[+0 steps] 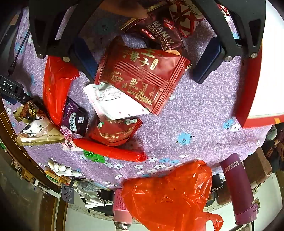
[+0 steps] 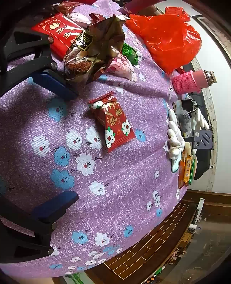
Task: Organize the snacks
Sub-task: 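Move left tool toward the red-white candy while right tool approaches the red packet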
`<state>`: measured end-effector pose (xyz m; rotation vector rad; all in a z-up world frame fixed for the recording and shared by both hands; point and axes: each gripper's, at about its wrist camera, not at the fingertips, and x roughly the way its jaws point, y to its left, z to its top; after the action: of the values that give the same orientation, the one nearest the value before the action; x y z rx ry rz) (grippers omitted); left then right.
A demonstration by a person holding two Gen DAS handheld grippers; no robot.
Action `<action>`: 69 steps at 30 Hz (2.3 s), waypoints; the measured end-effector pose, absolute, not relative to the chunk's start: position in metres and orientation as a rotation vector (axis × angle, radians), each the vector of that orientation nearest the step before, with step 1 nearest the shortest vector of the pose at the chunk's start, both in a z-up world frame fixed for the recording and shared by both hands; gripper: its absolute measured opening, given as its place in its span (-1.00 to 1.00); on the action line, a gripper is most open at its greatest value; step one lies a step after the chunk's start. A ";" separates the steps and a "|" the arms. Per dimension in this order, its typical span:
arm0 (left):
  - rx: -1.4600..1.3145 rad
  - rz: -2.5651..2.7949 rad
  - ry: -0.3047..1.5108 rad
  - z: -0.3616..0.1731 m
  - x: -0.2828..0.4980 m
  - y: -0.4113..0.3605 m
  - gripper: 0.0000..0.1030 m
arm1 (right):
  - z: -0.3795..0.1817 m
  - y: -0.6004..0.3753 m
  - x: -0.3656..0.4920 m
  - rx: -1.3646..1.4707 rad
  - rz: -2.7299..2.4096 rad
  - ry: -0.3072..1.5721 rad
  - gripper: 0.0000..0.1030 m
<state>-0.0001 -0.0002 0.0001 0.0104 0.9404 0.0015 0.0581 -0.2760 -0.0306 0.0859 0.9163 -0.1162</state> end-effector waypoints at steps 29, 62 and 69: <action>0.007 0.000 0.943 -0.001 -0.001 0.000 1.00 | -0.031 -0.276 0.059 0.085 -0.118 0.921 1.00; 0.421 -0.140 0.897 0.047 -0.103 0.054 1.00 | -0.004 -0.184 0.049 0.225 0.056 1.116 0.92; 0.403 -0.187 0.988 0.035 -0.073 0.046 1.00 | -0.018 -0.161 0.059 0.210 -0.003 1.137 0.84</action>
<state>-0.0731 0.0464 0.0351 0.4035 0.9877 -0.1865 0.0586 -0.1606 -0.0180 0.2096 1.1366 -0.0026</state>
